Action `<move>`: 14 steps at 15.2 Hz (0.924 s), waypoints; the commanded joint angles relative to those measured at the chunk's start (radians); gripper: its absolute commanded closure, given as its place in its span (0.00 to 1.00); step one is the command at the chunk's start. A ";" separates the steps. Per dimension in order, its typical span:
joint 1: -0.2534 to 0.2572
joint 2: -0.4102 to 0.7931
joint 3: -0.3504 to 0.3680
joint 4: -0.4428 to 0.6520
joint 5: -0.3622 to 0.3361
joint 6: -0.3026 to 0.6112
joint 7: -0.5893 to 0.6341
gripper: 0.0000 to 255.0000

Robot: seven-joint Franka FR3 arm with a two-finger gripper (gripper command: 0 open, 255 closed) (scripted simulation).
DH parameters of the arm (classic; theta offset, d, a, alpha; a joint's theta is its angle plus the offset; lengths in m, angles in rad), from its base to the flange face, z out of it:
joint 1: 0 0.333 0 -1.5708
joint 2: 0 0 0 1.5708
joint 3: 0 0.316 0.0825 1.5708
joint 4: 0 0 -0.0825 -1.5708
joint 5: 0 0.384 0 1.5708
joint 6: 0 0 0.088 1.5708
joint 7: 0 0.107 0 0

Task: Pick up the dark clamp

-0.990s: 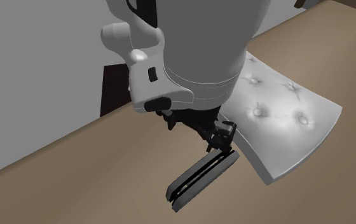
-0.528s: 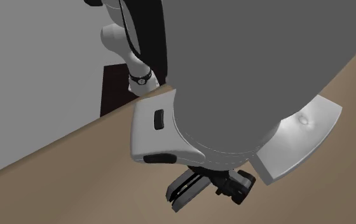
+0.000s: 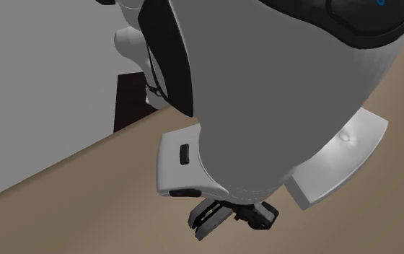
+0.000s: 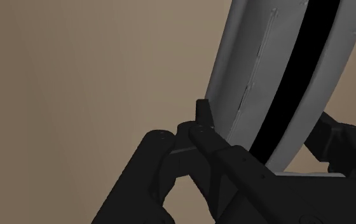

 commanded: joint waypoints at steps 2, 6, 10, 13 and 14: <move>0.000 -0.001 0.000 -0.004 0.000 0.003 0.000 1.00; 0.000 -0.001 0.000 -0.005 0.000 0.004 0.000 1.00; 0.001 0.003 0.000 0.014 -0.001 -0.010 0.000 1.00; 0.005 0.014 0.001 0.070 -0.003 -0.056 0.001 1.00; 0.007 0.018 0.001 0.091 -0.004 -0.072 0.001 1.00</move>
